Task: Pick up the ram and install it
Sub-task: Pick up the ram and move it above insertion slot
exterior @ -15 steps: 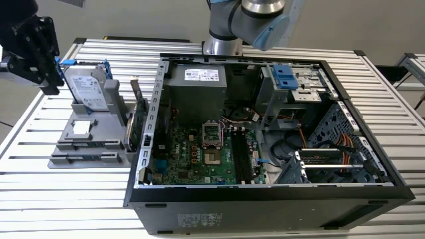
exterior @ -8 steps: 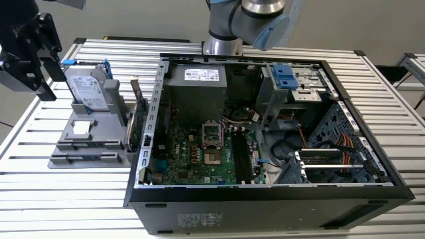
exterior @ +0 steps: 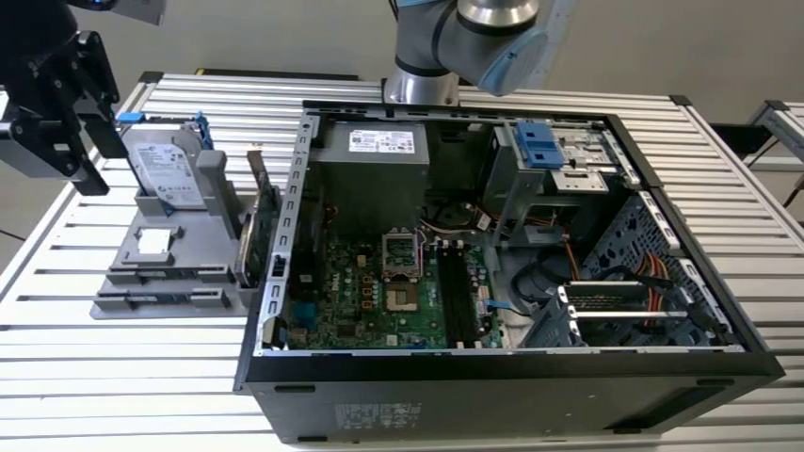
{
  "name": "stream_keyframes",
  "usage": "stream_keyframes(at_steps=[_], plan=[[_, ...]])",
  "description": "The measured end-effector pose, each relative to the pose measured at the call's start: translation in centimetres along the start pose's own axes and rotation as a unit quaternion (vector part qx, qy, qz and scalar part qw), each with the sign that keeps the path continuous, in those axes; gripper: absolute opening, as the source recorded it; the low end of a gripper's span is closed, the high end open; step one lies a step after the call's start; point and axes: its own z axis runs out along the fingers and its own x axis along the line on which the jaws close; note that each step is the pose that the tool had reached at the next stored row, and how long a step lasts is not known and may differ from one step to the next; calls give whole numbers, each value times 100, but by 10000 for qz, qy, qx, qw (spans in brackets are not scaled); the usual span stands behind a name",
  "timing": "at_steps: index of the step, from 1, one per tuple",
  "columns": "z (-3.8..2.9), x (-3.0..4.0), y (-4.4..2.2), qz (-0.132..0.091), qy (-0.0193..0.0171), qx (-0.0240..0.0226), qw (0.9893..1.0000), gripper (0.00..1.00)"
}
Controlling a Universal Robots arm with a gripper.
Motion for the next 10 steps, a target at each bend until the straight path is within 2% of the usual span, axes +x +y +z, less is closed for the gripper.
stream_keyframes(at_steps=[10], plan=[[70, 1, 1, 0, 4, 0, 10000, 100]])
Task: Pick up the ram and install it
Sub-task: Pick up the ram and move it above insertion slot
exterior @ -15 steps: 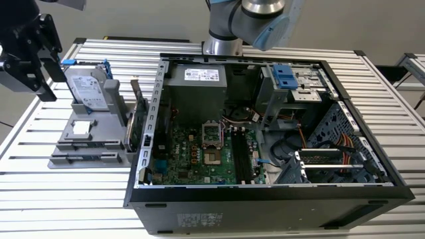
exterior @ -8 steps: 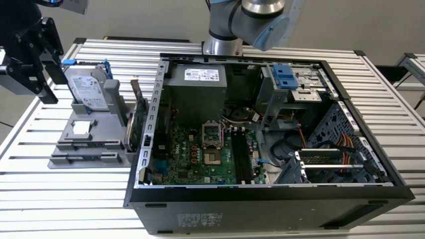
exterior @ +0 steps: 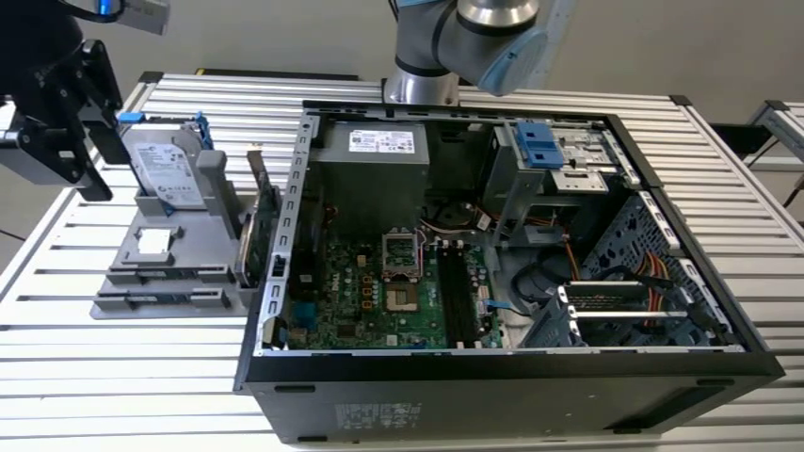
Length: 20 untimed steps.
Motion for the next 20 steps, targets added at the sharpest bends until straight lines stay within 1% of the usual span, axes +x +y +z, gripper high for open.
stream_keyframes(at_steps=[20], plan=[[102, 2, 0, -1, 5, 0, 10000, 100]])
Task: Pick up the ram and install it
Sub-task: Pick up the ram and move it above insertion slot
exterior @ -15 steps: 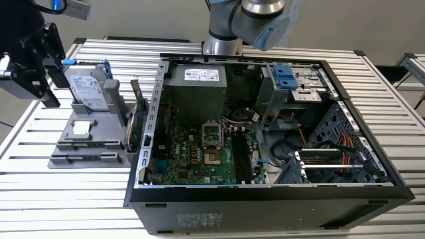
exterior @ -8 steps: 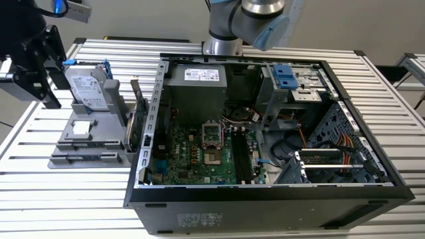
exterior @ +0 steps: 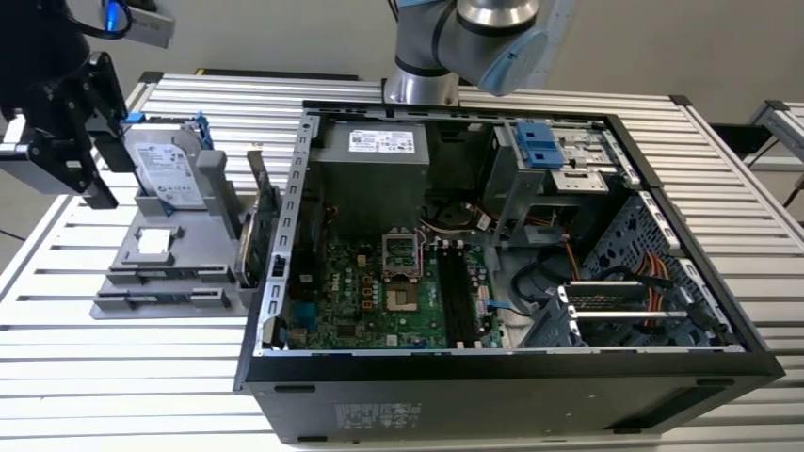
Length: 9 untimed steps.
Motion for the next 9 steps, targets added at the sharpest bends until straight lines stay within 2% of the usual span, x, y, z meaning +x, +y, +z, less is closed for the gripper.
stream_keyframes(at_steps=[9], plan=[[35, 0, 0, 0, 6, 0, 10000, 100]])
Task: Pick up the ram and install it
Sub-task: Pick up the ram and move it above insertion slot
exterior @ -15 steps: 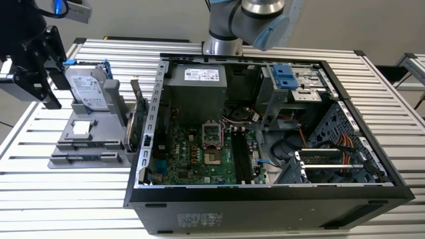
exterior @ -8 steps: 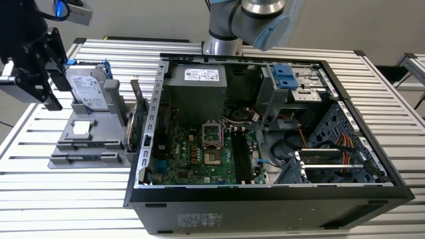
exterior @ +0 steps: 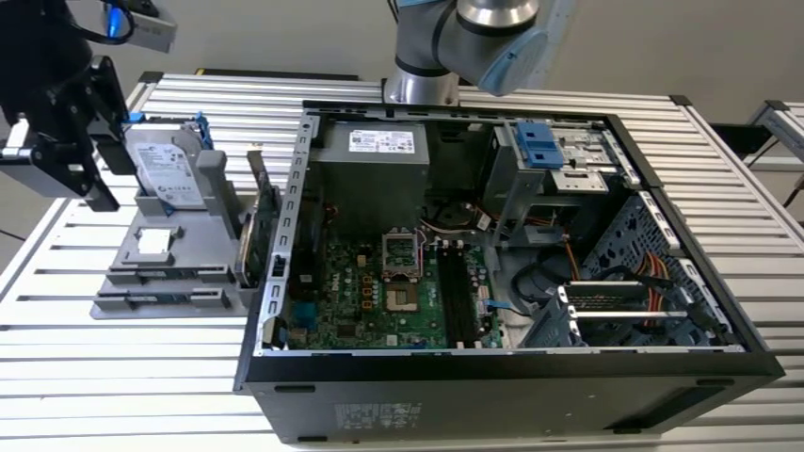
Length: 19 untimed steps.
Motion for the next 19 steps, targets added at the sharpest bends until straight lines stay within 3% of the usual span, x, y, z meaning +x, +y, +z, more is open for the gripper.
stream_keyframes(at_steps=[19], plan=[[76, 1, 1, 0, 11, -1, 10000, 100]])
